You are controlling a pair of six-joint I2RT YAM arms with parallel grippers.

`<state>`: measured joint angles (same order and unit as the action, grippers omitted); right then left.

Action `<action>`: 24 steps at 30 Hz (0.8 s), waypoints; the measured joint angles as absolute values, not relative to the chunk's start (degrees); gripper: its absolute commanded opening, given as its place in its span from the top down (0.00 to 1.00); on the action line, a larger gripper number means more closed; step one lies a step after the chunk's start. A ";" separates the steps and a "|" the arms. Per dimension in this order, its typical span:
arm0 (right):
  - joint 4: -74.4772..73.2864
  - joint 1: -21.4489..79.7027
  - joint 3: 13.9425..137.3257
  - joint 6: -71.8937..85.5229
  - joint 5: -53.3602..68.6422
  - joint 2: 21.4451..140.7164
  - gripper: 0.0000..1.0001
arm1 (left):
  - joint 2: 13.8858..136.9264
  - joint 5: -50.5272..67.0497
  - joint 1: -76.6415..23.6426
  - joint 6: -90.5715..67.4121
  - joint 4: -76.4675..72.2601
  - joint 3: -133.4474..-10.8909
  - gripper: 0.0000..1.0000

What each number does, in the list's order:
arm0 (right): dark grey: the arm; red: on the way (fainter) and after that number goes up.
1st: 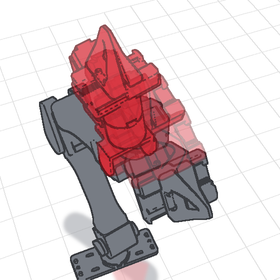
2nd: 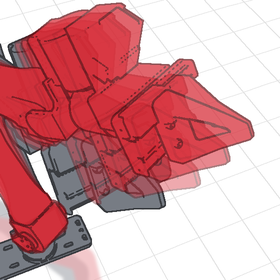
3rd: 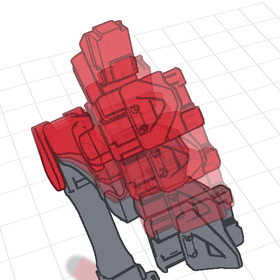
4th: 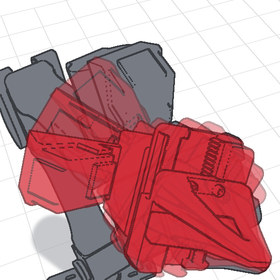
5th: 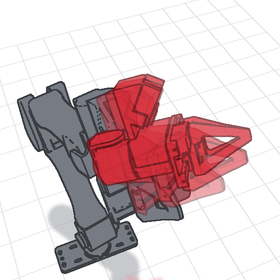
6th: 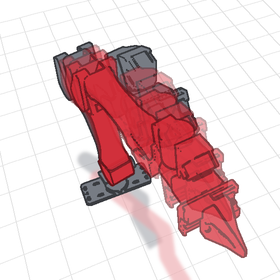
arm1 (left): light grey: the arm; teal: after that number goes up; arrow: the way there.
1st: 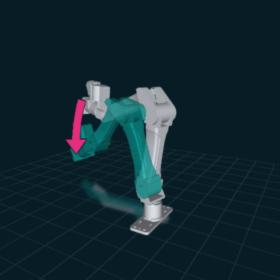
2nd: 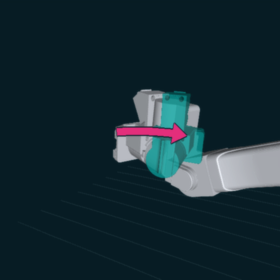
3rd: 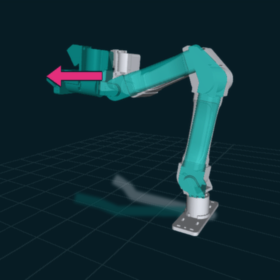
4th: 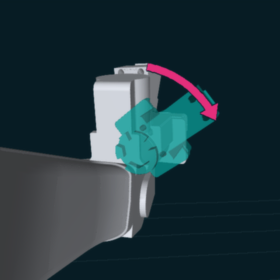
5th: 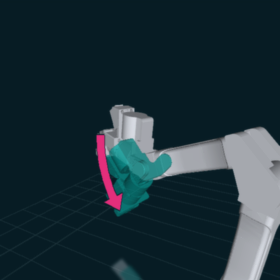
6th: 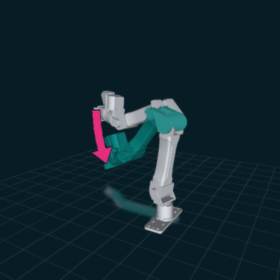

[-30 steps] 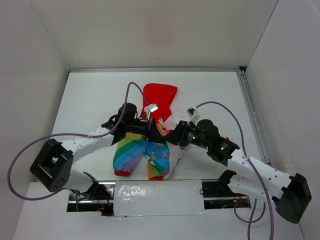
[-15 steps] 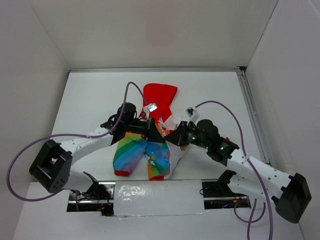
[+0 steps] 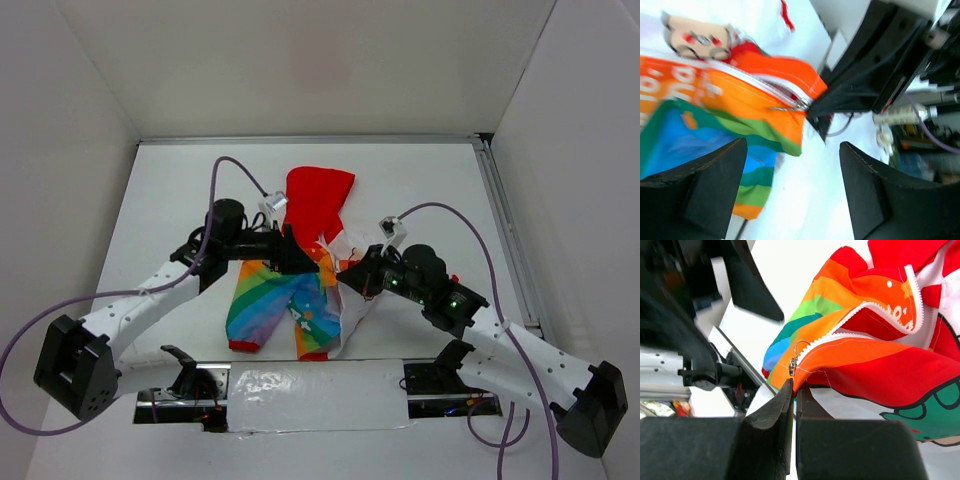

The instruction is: Zip up the jacket

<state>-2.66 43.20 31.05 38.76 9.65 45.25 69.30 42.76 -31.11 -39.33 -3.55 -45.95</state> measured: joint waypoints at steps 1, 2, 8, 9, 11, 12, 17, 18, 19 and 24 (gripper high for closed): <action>-2.72 43.20 30.92 38.28 9.72 44.93 1.00 | 68.42 42.74 -29.87 -39.13 -3.64 -45.89 0.07; -2.72 43.20 30.74 37.82 9.87 44.66 1.00 | 67.92 42.83 -28.71 -38.87 -3.70 -45.87 0.04; -2.76 43.20 30.41 35.64 10.94 44.34 1.00 | 71.68 46.41 -25.26 -35.05 -3.55 -46.98 0.02; -2.74 43.20 30.41 35.44 11.05 44.34 1.00 | 73.25 47.92 -25.47 -34.00 -3.55 -47.83 0.02; -2.72 43.20 30.41 35.29 11.27 44.38 1.00 | 76.42 50.54 -26.48 -30.94 -4.25 -49.91 0.06; -2.72 43.20 30.41 35.24 11.31 44.38 1.00 | 77.89 51.96 -27.22 -29.04 -4.71 -50.87 0.09; -2.85 43.20 30.41 35.24 11.44 44.38 1.00 | 82.04 56.31 -31.27 -20.69 -6.35 -53.49 0.14; -2.96 43.20 30.41 35.27 11.44 44.38 1.00 | 82.41 56.51 -31.81 -19.29 -6.61 -53.71 0.17; -3.05 43.20 30.41 35.27 11.44 44.38 1.00 | 82.78 56.53 -32.08 -17.96 -6.96 -53.78 0.18; -3.18 43.18 30.44 35.27 11.94 44.38 1.00 | 85.01 56.49 -32.23 -13.63 -7.79 -53.78 0.24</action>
<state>-3.18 43.18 30.44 35.27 11.94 44.38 85.01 56.49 -32.23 -13.63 -7.79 -53.78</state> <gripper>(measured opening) 0.036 0.782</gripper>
